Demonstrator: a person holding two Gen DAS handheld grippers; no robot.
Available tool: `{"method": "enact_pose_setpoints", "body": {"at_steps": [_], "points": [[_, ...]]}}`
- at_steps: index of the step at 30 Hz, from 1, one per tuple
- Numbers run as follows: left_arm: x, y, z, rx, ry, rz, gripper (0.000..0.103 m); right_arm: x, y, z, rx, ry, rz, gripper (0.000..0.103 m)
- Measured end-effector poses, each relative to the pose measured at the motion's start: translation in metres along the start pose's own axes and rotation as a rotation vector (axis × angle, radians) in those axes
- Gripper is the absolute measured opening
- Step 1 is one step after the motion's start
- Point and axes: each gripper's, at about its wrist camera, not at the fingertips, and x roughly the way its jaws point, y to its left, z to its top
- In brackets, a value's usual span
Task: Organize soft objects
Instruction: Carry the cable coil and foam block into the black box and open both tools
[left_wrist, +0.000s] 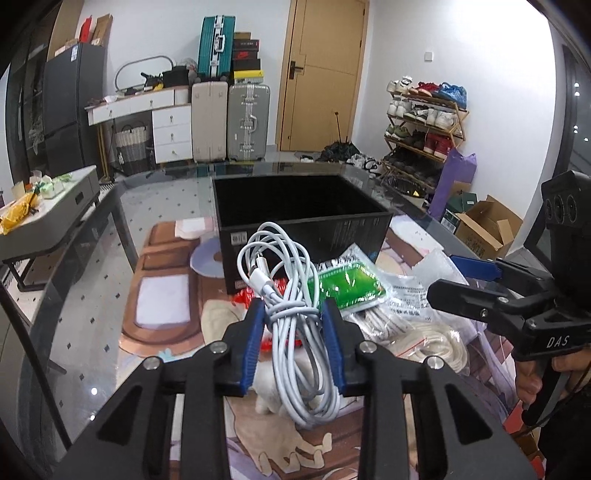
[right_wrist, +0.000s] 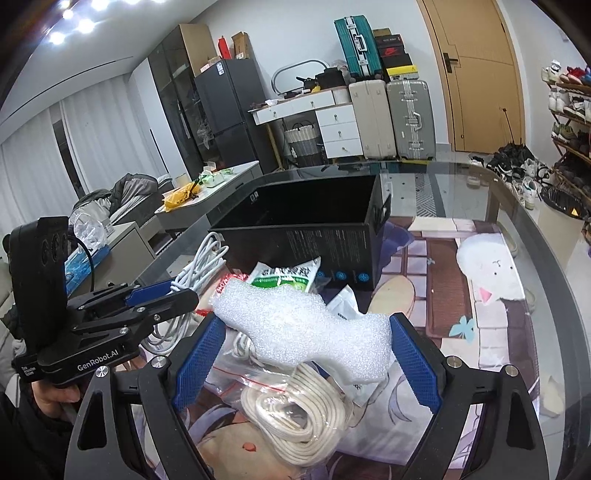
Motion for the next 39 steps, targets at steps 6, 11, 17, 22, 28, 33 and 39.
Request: {"method": "enact_pose_setpoints", "body": {"at_steps": [6, 11, 17, 22, 28, 33, 39], "points": [[-0.007, 0.000, 0.011, 0.000, -0.037, 0.002, 0.030, -0.010, 0.009, 0.010, -0.027, -0.028, 0.001, 0.090], [-0.010, 0.003, 0.023, -0.011, -0.061, -0.018, 0.030, -0.015, 0.014, 0.022, -0.052, -0.045, -0.007, 0.090], [-0.009, 0.003, 0.036, -0.010, -0.081, -0.017, 0.030, -0.015, 0.019, 0.042, -0.091, -0.048, -0.038, 0.090], [-0.003, 0.006, 0.048, -0.014, -0.085, -0.020, 0.030, -0.009, 0.019, 0.056, -0.110, -0.047, -0.074, 0.090], [0.007, 0.008, 0.061, -0.032, -0.087, -0.023, 0.030, 0.003, 0.017, 0.073, -0.129, -0.036, -0.095, 0.090], [0.017, 0.009, 0.071, -0.038, -0.087, -0.026, 0.030, 0.013, 0.013, 0.085, -0.145, -0.026, -0.108, 0.090], [0.030, 0.009, 0.081, -0.044, -0.089, -0.018, 0.030, 0.027, 0.009, 0.100, -0.165, -0.019, -0.108, 0.090]]}}
